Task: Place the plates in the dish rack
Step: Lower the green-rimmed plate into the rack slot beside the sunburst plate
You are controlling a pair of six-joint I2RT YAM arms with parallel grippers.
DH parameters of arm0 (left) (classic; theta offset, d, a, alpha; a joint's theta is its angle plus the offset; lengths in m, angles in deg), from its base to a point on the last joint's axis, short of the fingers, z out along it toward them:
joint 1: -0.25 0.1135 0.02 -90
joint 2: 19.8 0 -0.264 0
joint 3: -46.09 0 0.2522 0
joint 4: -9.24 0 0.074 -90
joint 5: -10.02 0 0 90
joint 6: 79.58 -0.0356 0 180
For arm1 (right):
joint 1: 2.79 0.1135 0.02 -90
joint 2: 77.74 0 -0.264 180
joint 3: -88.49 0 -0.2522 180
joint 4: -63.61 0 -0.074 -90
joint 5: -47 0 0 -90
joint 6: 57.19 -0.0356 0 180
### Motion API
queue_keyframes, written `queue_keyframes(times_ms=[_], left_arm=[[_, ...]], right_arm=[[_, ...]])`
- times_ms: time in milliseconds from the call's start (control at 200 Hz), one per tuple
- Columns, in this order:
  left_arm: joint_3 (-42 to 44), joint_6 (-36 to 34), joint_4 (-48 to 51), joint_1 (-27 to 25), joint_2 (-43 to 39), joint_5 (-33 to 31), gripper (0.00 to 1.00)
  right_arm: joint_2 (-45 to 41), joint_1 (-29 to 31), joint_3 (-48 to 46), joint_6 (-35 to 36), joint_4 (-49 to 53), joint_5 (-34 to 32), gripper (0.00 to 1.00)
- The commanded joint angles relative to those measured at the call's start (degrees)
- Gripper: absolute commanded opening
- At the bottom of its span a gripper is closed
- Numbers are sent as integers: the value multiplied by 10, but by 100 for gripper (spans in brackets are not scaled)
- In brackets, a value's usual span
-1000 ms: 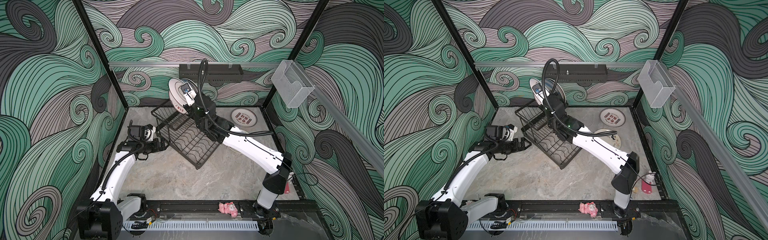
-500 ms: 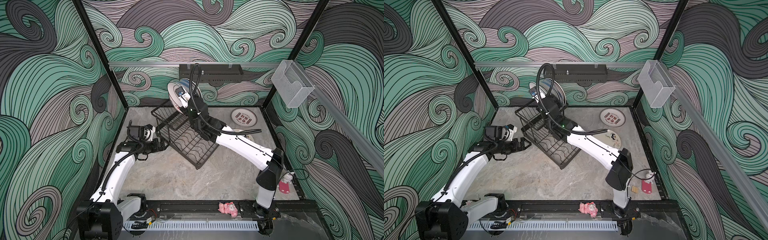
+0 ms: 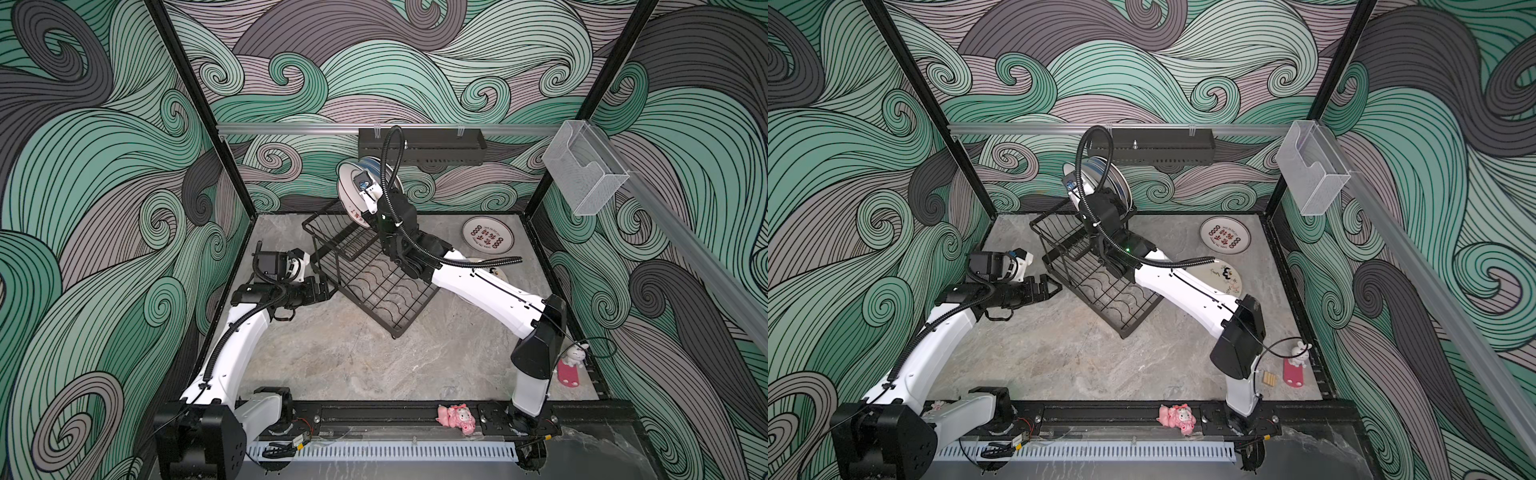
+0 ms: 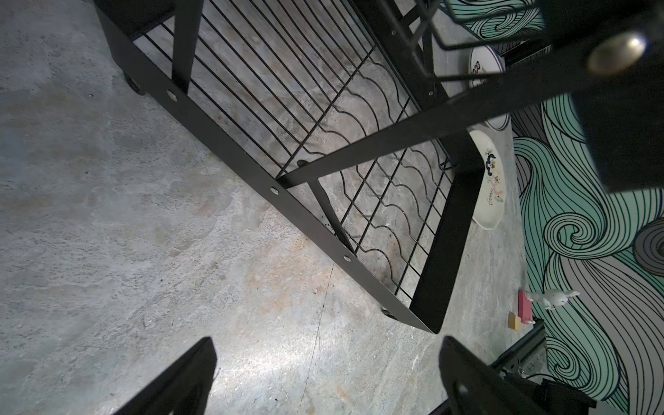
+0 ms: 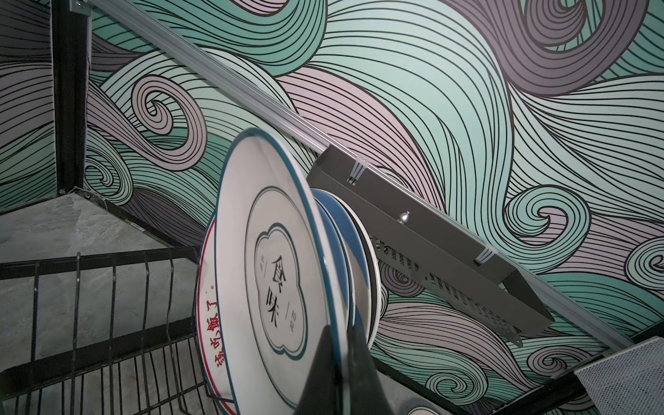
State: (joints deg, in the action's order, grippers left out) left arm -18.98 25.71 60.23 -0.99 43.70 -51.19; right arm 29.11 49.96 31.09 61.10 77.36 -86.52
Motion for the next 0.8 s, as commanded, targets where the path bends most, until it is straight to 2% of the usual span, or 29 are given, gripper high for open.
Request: queue_keyframes(times_ms=[0, 791], left_arm=[[1, 6, -9, 5, -7, 10, 99], [2, 7, -12, 12, -3, 19, 99]], right_arm=[[3, -3, 14, -13, -38, -13, 0], [25, -1, 14, -42, -18, 2, 0]])
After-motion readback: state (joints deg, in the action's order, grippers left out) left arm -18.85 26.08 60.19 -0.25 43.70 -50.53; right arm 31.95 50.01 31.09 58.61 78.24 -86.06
